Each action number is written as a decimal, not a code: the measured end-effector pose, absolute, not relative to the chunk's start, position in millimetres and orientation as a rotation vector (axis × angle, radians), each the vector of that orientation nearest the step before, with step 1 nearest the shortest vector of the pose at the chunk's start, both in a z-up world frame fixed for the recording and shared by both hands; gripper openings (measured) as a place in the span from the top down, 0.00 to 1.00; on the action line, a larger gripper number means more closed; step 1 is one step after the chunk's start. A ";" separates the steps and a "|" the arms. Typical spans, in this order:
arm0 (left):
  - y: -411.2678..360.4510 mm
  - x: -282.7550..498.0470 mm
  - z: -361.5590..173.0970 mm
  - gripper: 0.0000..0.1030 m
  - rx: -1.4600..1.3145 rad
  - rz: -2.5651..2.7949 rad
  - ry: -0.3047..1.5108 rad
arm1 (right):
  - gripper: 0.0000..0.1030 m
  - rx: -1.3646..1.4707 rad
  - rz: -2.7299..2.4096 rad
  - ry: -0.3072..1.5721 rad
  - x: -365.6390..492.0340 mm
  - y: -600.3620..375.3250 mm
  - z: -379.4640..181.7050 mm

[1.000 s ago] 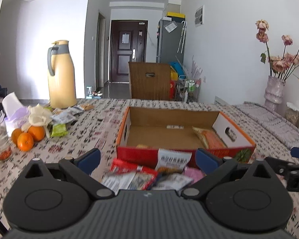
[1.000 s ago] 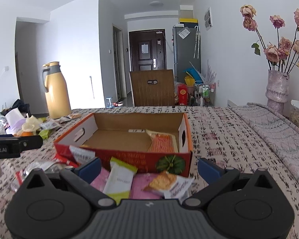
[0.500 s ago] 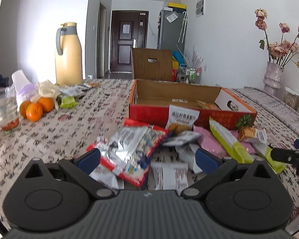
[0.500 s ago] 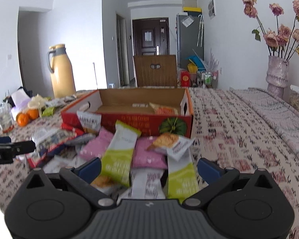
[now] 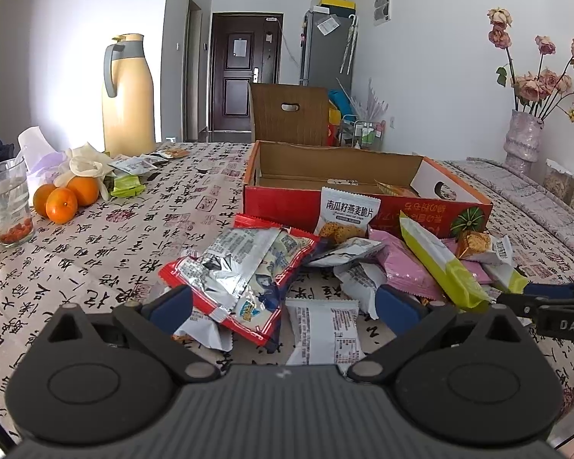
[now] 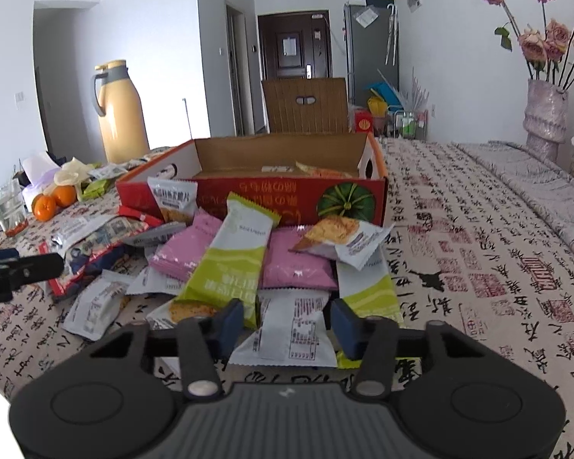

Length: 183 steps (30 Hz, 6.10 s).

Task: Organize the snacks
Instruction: 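Move both tools back over the snack pile, then grasp a white printed snack packet with the right gripper, then carry the white packet with the right gripper over the cardboard box, then release the white packet into the box with the right gripper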

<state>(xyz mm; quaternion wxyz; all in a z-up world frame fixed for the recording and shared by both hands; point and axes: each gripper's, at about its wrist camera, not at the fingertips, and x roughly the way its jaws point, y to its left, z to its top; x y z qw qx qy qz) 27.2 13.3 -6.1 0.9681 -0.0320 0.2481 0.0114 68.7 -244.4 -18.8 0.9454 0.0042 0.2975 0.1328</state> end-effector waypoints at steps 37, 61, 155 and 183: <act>6.1 23.1 -5.3 0.00 -0.044 0.002 0.478 | 0.63 0.032 0.238 0.581 69.8 -250.7 -23.5; -27.3 56.1 -36.2 0.45 0.039 -0.031 0.645 | 0.62 0.078 0.251 0.534 59.6 -259.6 -16.8; -26.8 222.3 41.7 0.60 -0.042 0.089 0.418 | 0.62 0.064 0.224 0.463 262.0 -209.4 11.9; -5.6 171.0 71.3 0.00 -0.152 0.097 0.325 | 0.00 0.106 0.200 0.401 227.5 -227.2 38.7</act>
